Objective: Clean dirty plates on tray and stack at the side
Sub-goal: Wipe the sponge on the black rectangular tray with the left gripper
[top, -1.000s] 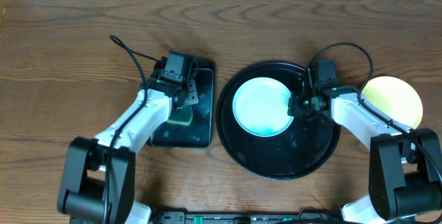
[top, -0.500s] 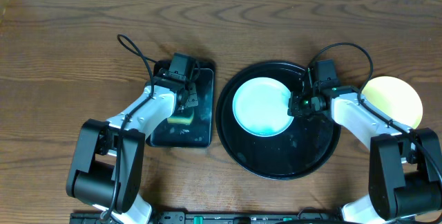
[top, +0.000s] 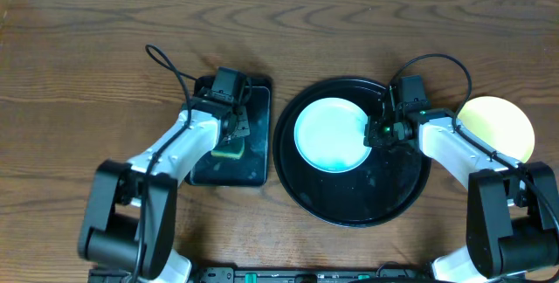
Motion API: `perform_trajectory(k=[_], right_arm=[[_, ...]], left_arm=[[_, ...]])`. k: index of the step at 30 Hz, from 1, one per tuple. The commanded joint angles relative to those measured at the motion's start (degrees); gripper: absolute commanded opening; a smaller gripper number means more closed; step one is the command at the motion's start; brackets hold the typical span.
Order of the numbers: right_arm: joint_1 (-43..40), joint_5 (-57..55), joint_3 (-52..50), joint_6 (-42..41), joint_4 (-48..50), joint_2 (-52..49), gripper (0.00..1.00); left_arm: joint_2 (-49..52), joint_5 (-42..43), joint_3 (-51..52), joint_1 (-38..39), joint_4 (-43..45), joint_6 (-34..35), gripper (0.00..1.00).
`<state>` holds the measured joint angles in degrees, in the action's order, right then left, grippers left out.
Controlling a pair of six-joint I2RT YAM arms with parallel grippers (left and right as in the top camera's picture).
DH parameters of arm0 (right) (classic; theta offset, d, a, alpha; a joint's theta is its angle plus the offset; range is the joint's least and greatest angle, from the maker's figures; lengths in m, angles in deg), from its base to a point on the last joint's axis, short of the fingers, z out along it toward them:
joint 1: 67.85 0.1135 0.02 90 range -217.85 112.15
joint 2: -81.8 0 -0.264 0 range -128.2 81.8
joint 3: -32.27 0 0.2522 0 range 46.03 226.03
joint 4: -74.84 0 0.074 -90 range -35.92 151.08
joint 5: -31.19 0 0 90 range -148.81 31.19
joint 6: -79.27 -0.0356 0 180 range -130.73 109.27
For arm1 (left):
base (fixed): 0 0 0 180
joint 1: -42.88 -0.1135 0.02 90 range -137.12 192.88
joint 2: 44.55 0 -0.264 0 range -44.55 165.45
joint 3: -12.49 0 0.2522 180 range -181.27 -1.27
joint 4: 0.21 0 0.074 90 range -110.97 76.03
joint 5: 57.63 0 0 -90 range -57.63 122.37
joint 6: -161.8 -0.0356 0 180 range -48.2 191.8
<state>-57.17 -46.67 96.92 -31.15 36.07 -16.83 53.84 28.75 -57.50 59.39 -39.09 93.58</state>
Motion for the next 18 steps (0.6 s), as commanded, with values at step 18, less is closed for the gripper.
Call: perform_trajectory(k=[18], right_arm=[[0.68,-3.32,-0.42,-0.31,-0.72,-1.03,0.01]], left_arm=[[1.84,-3.52,0.5,-0.22,5.84,-0.04,0.51]])
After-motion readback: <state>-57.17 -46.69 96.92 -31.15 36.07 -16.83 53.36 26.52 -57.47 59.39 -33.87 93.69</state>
